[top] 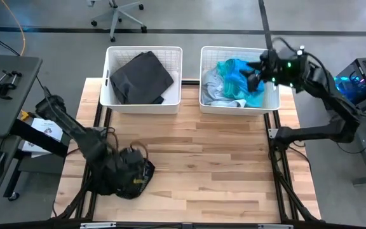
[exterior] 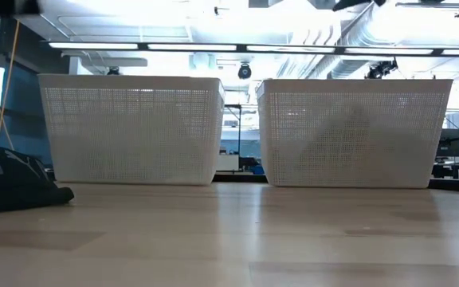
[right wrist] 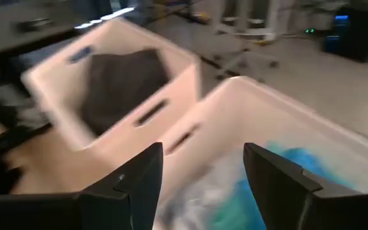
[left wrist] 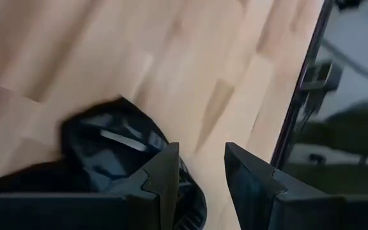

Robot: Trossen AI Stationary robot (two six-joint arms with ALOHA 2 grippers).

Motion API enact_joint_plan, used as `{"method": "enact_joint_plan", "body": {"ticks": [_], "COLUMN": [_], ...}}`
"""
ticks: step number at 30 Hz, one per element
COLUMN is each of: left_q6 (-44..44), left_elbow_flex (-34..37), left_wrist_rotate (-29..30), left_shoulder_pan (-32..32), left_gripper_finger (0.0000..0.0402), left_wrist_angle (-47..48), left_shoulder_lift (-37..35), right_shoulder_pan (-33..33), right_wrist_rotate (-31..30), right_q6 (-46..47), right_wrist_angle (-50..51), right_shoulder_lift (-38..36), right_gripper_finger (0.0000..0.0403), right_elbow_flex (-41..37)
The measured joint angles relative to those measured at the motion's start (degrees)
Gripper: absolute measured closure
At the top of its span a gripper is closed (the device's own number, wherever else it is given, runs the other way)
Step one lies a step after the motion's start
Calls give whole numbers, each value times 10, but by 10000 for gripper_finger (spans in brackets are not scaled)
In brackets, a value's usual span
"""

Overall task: Sort clothes
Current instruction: Put the black boxers into the left white bin

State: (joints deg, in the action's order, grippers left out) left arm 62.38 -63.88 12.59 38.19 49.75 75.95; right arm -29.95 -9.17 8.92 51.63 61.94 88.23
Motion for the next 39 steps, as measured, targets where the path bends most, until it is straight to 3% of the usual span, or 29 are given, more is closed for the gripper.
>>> {"method": "enact_joint_plan", "body": {"ticks": [4, 7, 12, 16, 20, 24, 33, 39], "left_q6": [22, -39, -141, -155, -148, -142, -202, -307], "left_elbow_flex": [93, 136, 144, 136, 135, 127, 37, -68], "left_wrist_rotate": [3, -26, -52, -76, -96, -107, -26, 120], "left_shoulder_pan": [28, 32, 32, 18, -2, -27, -81, -120], "left_gripper_finger": [275, 256, 236, 236, 288, 384, 397, 400], "left_wrist_angle": [-132, -210, -176, -149, -195, -215, -128, -94], "left_shoulder_lift": [39, 79, 176, 233, 245, 220, 63, -36], "right_shoulder_pan": [74, 111, 152, 193, 241, 276, 290, 290], "right_wrist_rotate": [-13, -30, -37, -39, -38, -44, -57, -57], "right_q6": [27, 44, 73, 106, 103, 85, 80, 91], "right_wrist_angle": [-14, -21, -54, -144, -255, -301, -313, -313], "right_shoulder_lift": [-18, -23, -23, -24, -24, -22, -23, -23], "right_gripper_finger": [194, 194, 194, 194, 194, 194, 194, 194], "right_elbow_flex": [-35, -62, -109, -151, -191, -202, -202, -202]}}
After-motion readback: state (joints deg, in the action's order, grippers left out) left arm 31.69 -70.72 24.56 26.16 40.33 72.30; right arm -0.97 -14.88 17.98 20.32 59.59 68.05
